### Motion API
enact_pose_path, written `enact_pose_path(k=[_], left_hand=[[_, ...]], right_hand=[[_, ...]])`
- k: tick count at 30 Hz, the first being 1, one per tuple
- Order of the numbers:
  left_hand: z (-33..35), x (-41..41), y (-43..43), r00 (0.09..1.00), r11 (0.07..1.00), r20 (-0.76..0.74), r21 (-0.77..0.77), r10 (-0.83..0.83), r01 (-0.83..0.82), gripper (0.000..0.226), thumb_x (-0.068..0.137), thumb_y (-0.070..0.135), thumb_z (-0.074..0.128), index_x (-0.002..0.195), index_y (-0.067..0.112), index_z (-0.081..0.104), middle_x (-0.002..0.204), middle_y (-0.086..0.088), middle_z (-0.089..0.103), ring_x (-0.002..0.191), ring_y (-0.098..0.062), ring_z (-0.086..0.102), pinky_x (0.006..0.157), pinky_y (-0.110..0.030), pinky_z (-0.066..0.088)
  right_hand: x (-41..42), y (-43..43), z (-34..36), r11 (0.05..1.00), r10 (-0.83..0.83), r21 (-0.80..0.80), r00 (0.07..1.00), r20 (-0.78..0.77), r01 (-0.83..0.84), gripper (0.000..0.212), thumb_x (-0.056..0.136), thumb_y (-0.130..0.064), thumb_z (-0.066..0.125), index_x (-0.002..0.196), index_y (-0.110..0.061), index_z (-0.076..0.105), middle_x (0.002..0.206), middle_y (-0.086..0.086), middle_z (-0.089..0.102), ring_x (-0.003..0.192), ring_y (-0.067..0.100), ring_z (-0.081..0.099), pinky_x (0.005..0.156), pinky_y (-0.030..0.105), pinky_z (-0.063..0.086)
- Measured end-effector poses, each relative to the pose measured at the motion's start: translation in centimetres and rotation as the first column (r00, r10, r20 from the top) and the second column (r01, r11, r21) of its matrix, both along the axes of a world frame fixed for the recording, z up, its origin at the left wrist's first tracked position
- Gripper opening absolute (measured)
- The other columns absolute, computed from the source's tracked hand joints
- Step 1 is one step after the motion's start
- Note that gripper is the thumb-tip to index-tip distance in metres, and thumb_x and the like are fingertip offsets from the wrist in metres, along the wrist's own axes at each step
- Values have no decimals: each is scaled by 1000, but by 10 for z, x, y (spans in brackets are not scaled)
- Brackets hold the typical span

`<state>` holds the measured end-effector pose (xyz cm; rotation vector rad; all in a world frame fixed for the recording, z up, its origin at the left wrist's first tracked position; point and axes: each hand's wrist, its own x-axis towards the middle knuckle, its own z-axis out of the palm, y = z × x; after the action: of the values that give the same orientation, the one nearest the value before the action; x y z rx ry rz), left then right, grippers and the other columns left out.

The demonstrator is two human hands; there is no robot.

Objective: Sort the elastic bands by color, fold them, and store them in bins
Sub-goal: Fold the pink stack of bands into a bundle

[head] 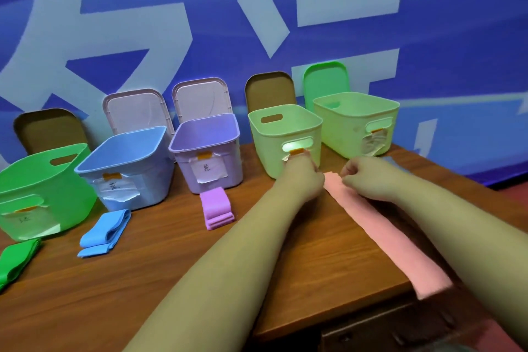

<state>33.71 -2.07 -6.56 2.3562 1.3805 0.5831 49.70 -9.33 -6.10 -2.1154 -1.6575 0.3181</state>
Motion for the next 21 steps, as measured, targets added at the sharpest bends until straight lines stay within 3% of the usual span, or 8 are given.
enact_pose_path(k=[2,5,10,14,21], left_hand=[[-13,12,1,998,998,-32,-9,55,-55,24,94,21,57,109,5,67,100,-14,65,103,-35,63,78,-36,49],[-31,19,5,987,991,-86,-5,136,-137,20,99,30,51,95,13,62,88,-5,60,88,-32,60,72,-35,46],[-42,21,13,982,989,-124,45,142,-137,31,99,40,50,105,17,70,100,-5,69,93,-31,66,73,-37,52],[-43,18,16,984,988,-110,76,142,-134,32,98,40,52,112,20,72,104,-3,71,95,-28,68,81,-41,59],[-44,17,18,983,985,-105,103,149,-139,31,97,41,54,114,21,72,107,-2,72,99,-29,67,83,-43,59]], right_hand=[[7,0,-10,999,11,-33,1000,0,-11,15,89,-24,68,98,-16,77,99,4,77,92,20,69,86,38,57],[10,5,-18,1000,15,-18,1000,-10,-16,25,88,-25,69,105,-9,77,104,11,76,95,27,70,89,44,59],[15,12,-20,999,47,7,999,-25,-47,31,93,-24,70,123,-18,75,127,-3,72,108,16,66,92,30,52],[19,19,-22,999,47,19,997,-59,-46,31,93,-26,72,124,-22,73,121,-5,72,100,11,64,82,24,47],[19,27,-24,999,40,33,991,-128,-36,24,92,-24,73,116,-26,75,110,-7,71,93,8,65,71,24,48]])
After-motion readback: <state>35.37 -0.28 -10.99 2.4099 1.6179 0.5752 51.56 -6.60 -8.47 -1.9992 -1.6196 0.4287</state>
